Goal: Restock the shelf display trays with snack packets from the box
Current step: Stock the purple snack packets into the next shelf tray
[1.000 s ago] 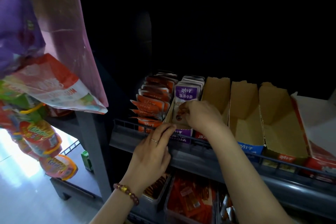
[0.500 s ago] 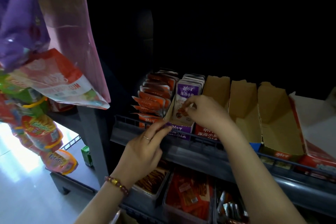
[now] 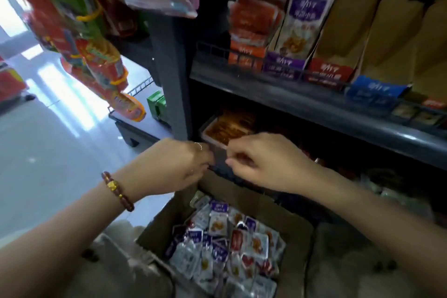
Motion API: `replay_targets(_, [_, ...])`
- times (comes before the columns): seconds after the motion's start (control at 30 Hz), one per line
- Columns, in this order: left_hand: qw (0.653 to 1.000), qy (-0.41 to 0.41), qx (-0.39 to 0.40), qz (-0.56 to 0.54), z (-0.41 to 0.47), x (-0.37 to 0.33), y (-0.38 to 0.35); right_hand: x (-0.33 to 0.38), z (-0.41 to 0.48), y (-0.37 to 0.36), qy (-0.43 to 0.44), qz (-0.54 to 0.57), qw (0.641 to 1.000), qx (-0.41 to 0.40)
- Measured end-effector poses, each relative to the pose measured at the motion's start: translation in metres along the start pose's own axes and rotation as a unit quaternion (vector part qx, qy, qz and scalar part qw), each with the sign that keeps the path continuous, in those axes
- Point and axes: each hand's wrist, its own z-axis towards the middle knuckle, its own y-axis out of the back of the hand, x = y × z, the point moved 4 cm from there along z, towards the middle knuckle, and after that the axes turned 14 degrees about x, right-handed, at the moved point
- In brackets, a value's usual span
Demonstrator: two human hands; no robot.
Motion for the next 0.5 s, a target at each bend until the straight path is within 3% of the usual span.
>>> replay_targets(0.1, [0.999,0.014,0.037,0.003,-0.041,0.007,-0.027,0.000,-0.001,-0.086,0.030,0.048,0.987,0.151])
replay_targets(0.2, [0.995,0.050,0.090,-0.017,-0.084,0.014,-0.065,-0.013,0.000,-0.175,-0.005,0.141,0.957,0.254])
replay_targets(0.33, [0.983,0.085,0.152,-0.050,-0.130,0.015,-0.110,-0.033,0.007,-0.279,-0.100,0.224,0.923,0.296])
replay_targets(0.5, [0.978,0.093,0.166,-0.087,-0.156,0.011,-0.136,-0.046,0.021,-0.360,-0.207,0.115,0.919,0.314])
